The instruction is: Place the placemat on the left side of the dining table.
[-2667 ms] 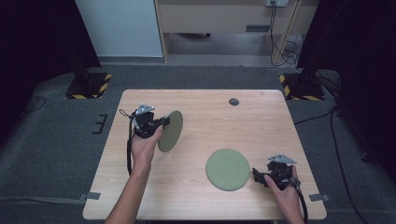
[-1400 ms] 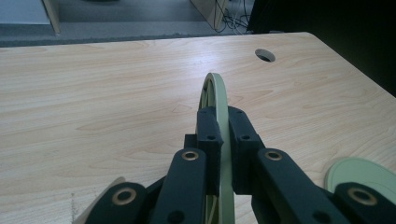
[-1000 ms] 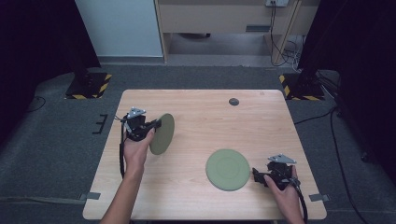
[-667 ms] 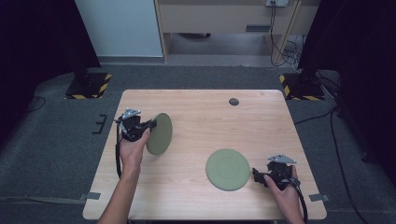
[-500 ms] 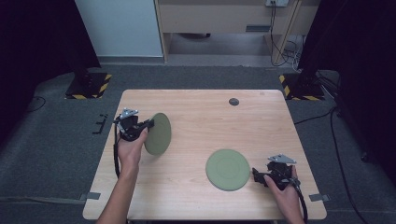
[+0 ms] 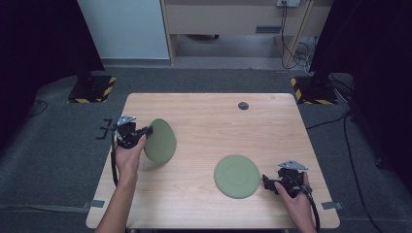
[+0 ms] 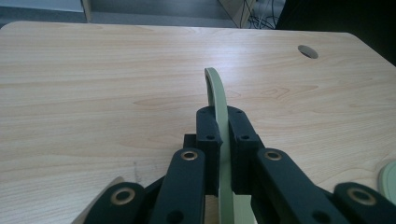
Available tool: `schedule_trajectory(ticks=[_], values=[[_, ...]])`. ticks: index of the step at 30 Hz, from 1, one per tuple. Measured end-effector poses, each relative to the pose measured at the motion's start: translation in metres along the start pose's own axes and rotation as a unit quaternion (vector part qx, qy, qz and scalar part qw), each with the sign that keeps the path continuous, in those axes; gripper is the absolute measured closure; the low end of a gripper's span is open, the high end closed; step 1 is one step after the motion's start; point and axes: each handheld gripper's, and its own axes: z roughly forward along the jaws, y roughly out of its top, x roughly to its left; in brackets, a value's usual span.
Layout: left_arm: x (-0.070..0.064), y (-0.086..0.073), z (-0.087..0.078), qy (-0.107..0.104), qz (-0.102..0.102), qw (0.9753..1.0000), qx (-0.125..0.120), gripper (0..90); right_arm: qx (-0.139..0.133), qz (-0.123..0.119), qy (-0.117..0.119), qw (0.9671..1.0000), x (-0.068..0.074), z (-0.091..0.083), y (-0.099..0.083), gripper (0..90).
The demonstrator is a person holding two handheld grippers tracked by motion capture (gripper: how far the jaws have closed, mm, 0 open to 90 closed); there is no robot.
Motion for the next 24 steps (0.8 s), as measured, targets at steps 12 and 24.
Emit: schedule_trajectory(ticks=[12, 24], values=[[0.016, -0.006, 0.001, 0.007, -0.006, 0.9999, 0.008, 84.8, 0.0, 0.0, 0.0, 1.0, 0.0, 0.0, 0.0, 0.8], [0.026, -0.009, 0.002, 0.01, -0.009, 0.9998, 0.015, 84.8, 0.0, 0.0, 0.0, 1.0, 0.0, 0.0, 0.0, 0.8]])
